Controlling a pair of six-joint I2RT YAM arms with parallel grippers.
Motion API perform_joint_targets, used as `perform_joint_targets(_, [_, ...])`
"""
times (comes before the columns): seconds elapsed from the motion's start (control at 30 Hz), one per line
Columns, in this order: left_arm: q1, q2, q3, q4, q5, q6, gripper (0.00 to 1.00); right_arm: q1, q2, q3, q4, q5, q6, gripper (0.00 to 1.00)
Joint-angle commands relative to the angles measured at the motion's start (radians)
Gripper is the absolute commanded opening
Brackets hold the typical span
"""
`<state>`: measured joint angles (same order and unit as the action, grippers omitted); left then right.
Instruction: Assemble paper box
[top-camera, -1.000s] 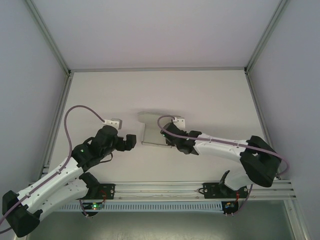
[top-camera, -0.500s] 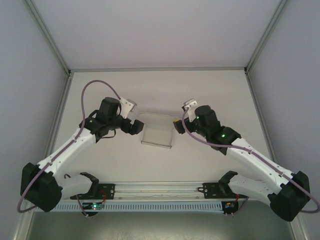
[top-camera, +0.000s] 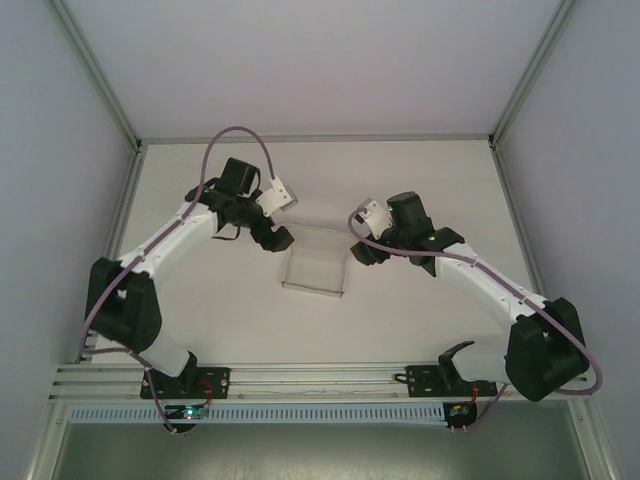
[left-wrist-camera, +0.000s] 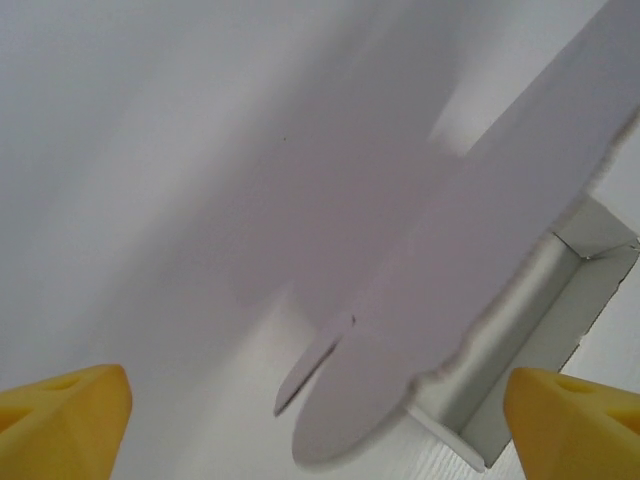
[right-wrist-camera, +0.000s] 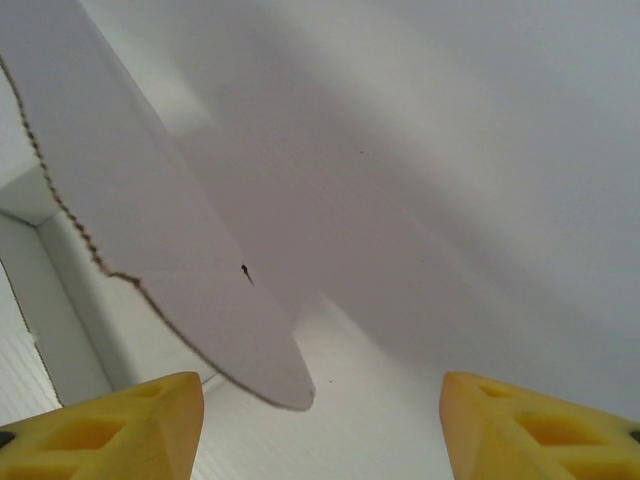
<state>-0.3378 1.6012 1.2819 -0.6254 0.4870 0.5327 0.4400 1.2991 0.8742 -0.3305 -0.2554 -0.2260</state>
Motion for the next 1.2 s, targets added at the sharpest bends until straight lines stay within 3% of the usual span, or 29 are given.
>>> perform_joint_targets(0.0, [0.014, 0.063, 0.055, -0.148, 0.027, 0.090, 0.92, -0.009, 0.025, 0.044, -0.021, -0.038, -0.015, 0.56])
perform_joint_targets(0.17, [0.013, 0.102, 0.101, -0.180, 0.082, 0.104, 0.81, -0.008, 0.059, 0.052, -0.021, -0.043, -0.006, 0.38])
perform_joint_targets(0.4, [0.011, 0.103, 0.112, -0.191, 0.124, 0.105, 0.56, -0.008, 0.091, 0.054, 0.006, -0.068, 0.030, 0.28])
perform_joint_targets(0.73, [0.009, 0.132, 0.128, -0.211, 0.119, 0.108, 0.45, -0.002, 0.103, 0.055, 0.016, -0.128, 0.024, 0.27])
perform_joint_targets(1.17, [0.008, 0.136, 0.127, -0.221, 0.086, 0.118, 0.42, 0.010, 0.144, 0.089, 0.030, -0.121, -0.021, 0.28])
